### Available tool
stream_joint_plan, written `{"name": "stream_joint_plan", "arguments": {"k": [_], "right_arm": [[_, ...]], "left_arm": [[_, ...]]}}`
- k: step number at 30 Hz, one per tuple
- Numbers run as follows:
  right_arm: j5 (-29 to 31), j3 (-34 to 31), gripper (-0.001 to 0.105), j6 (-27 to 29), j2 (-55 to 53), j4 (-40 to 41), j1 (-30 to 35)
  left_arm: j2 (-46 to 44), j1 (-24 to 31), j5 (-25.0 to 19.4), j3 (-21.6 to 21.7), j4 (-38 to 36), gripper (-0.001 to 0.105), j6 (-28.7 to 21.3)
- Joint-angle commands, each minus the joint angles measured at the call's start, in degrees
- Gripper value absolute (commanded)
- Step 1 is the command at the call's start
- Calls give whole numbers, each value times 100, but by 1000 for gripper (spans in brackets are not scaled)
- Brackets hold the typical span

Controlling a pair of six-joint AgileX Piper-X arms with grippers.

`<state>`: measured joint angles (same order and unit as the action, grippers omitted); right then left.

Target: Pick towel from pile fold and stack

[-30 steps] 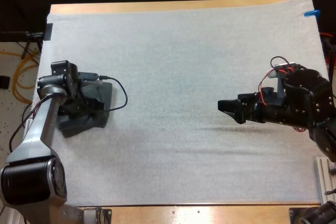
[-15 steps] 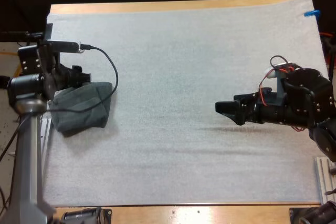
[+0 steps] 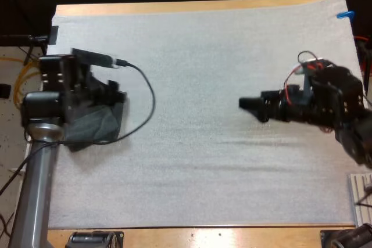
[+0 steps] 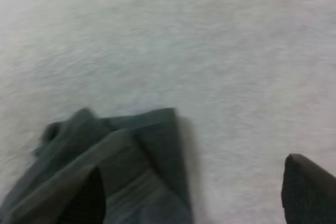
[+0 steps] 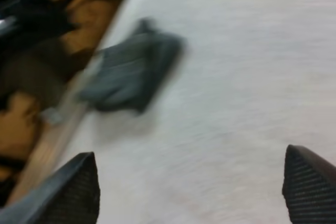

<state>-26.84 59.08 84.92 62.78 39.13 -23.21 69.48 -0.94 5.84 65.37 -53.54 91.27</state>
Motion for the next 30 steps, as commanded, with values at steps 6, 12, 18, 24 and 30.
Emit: {"name": "stream_joint_plan", "arguments": {"k": [6, 12, 18, 24, 30], "right_arm": [[330, 9, 70, 631, 184, 0, 1253], [785, 9, 70, 1359, -98, 732, 2355], [1206, 9, 70, 2086, -820, 1417, 2969], [1471, 9, 70, 2223, -1644, 1762, 2950], [1669, -11, 70, 2182, -2497, 1945, 2727]], "left_arm": [[-45, -318, -6, 11, -25, 67, -4], [-187, -303, -129, 11, -170, 67, -23], [-699, -264, -299, 11, -190, 67, -69], [-1343, 262, -430, 11, -506, 67, -113], [-2211, 387, -405, 11, -630, 67, -113]]}}
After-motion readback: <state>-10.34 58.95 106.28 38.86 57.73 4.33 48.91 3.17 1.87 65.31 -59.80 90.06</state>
